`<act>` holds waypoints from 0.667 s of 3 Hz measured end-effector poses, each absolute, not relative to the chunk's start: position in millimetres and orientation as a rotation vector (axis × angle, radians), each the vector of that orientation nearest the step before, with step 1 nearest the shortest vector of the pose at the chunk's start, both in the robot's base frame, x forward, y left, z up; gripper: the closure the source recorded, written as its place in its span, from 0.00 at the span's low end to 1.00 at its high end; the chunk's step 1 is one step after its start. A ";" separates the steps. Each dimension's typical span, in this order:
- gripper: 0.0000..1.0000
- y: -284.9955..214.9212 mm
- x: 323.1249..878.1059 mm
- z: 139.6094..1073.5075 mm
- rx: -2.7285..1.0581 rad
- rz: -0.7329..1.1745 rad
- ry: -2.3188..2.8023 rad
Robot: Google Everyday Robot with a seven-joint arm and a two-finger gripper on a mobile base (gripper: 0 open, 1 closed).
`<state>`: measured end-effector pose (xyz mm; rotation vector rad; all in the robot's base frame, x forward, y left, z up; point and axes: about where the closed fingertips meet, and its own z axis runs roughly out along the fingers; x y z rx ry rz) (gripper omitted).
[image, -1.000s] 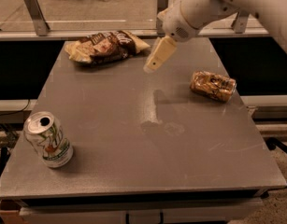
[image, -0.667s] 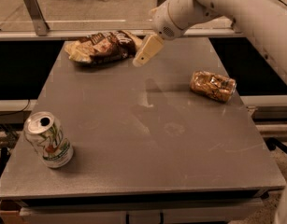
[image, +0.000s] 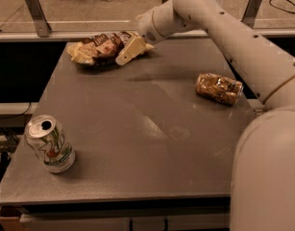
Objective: Move brown chip bag near 7up can
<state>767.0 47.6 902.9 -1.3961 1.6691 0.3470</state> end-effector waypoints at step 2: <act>0.17 95.9 786.2 864.9 -1.372 0.458 1.708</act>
Offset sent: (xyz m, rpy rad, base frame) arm 0.0289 0.0654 -0.0545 0.0617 0.1262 0.0109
